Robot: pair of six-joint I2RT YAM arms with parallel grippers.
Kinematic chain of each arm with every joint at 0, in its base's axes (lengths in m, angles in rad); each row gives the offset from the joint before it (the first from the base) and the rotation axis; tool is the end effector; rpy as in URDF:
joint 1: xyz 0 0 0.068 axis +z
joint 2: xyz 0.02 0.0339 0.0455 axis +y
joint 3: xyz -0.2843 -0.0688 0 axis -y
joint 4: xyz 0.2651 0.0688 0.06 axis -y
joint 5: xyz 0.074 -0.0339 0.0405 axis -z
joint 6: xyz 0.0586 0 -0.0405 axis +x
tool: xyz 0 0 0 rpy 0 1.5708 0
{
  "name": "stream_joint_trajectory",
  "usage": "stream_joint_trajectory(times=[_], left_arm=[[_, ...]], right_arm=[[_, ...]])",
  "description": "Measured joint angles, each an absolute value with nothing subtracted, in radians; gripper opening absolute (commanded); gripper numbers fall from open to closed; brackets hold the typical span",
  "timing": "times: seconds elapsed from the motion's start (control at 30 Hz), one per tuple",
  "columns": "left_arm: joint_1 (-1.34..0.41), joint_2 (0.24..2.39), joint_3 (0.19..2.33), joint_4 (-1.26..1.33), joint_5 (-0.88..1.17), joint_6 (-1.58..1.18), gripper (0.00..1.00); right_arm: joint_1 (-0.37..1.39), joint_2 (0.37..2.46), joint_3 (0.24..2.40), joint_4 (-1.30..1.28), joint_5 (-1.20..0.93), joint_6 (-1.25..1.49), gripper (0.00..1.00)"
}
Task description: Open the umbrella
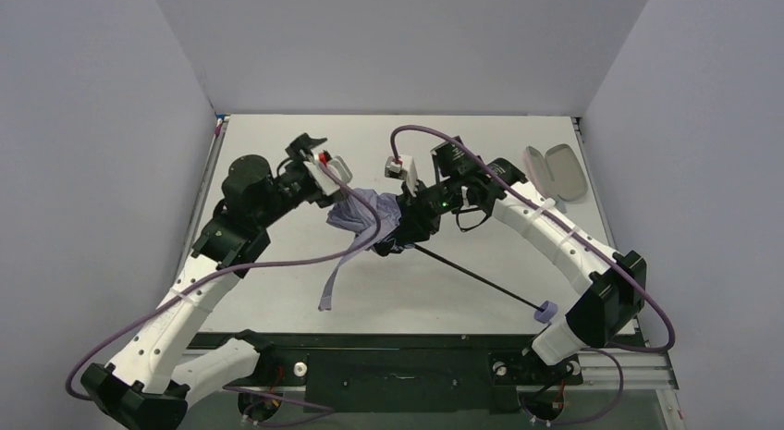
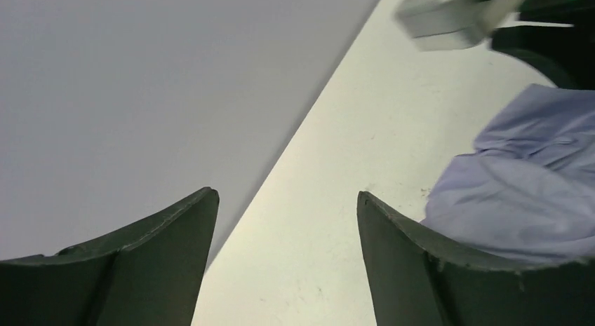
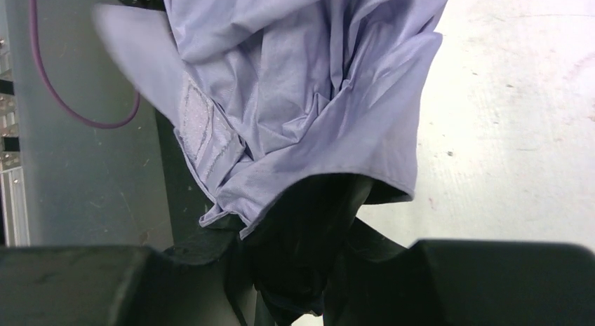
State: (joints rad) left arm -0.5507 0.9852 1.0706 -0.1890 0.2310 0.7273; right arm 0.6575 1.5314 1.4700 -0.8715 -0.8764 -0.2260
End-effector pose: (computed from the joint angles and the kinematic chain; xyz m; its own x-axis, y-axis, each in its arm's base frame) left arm 0.2079 -0.1434 0.4193 0.4019 0.5127 -0.7587 0.5840 0.4946 0.6436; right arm 0.2444 0.2456 0.3516 -0.4509 -0.5293 -0.7187 -0.8766 0.1111 0.4682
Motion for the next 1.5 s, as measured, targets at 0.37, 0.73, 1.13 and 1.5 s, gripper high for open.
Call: stream_joint_trajectory(times=[0.37,0.73,1.13,1.5], left_arm=[[-0.229,1.029,1.185,-0.187,0.413,0.237,0.85],[-0.173,1.100,1.181,-0.018,0.738,-0.331,0.97],[-0.225,1.196,1.116,0.243,0.762,-0.841,0.97],[-0.284,1.213,1.016,0.367,0.765,-0.968,0.87]], right_arm=[[0.566,1.518,1.567,-0.862,-0.736,-0.307,0.00],[0.617,1.358,1.515,-0.701,-0.425,-0.414,0.00],[0.818,1.288,1.420,-0.549,-0.065,-0.568,0.00],[0.878,1.282,1.367,-0.516,0.053,-0.622,0.00]])
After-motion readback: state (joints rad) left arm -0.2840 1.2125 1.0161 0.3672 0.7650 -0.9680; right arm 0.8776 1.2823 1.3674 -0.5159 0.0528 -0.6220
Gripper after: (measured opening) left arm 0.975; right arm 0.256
